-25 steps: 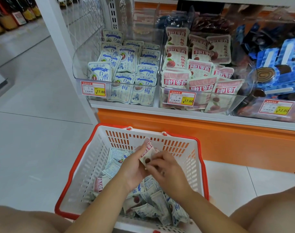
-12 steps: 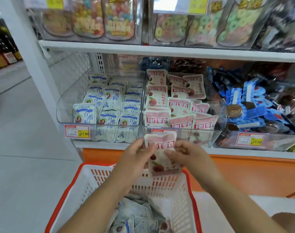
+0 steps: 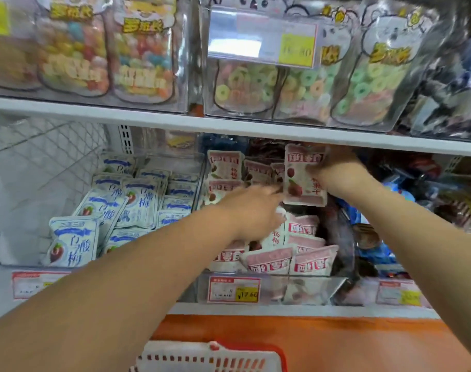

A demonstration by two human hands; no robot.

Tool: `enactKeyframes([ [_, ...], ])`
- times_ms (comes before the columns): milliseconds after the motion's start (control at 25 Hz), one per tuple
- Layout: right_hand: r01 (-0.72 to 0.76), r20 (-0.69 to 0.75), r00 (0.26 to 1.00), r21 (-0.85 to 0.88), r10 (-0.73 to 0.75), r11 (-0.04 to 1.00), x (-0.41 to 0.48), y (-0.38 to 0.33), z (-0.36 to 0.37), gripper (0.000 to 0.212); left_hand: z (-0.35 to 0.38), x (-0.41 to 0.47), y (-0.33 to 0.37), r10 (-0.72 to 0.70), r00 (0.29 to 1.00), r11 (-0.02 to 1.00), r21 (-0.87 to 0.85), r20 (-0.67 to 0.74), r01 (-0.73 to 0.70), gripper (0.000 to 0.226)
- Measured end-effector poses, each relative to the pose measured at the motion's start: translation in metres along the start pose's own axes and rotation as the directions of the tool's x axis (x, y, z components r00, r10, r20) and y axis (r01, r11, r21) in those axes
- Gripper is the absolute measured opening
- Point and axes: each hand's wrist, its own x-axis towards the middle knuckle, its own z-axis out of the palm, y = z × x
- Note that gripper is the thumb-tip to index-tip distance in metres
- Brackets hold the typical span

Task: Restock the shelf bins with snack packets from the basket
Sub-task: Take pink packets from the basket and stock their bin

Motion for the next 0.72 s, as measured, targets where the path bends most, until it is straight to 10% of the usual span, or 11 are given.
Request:
enactKeyframes([
  [240, 0.124, 0.363, 0.931, -0.247, -0.027, 0.961, 0.034, 0.008, 0.021, 0.056, 0.02, 0.036, -0.028, -0.149, 0.954, 0.976, 0.195, 0.261, 0.099, 0.082],
  [440, 0.269, 0.293, 0.951, -0.608, -0.104, 0.747, 0.03, 0.019, 0.033, 0.07, 0.024, 0.037, -0.035, -0.18, 0.949, 0.965, 0.233, 0.26, 0.12, 0.085],
  [720, 0.282, 0.286, 0.95, -0.607, -0.127, 0.743, 0.011, 0.021, 0.031, 0.075, 0.021, 0.028, -0.035, -0.15, 0.971, 0.988, 0.068, 0.186, 0.139, 0.081],
])
